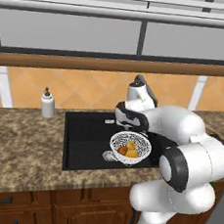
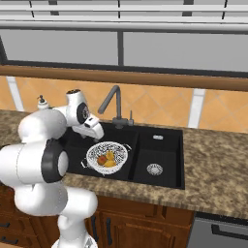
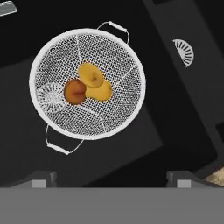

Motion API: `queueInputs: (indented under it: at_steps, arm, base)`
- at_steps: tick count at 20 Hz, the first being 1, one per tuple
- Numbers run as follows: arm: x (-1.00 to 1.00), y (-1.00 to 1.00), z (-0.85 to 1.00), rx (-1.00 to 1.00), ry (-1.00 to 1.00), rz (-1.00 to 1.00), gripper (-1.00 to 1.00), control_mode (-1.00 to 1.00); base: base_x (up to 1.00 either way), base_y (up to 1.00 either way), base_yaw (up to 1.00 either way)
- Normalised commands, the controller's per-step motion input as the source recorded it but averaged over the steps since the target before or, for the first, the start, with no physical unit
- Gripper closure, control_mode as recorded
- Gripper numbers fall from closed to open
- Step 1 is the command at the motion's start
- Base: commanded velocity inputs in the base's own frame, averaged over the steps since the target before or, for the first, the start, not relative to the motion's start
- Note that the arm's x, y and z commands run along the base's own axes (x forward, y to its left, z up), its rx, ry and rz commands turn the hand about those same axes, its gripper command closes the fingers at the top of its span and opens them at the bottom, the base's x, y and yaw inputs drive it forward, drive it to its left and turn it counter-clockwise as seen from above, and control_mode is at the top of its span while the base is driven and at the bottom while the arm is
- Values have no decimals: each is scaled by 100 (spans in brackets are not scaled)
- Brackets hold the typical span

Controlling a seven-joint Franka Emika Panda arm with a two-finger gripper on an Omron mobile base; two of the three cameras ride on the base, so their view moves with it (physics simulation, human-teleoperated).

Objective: Put the colander in the sink, put the peach, mango, mango in the colander, and turn on the sink faucet and pour water over the colander.

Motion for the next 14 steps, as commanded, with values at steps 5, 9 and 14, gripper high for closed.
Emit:
queueInputs:
  at_steps: [5,9,14]
  arm:
    - [-57,-24,58,1,-6,11,-100,-100]
    - [-34,-69,47,5,-6,18,-100,-100]
    - [-21,-72,26,6,-9,20,-100,-100]
  base:
    - [0,0,0]
    - [0,0,0]
    - [0,0,0]
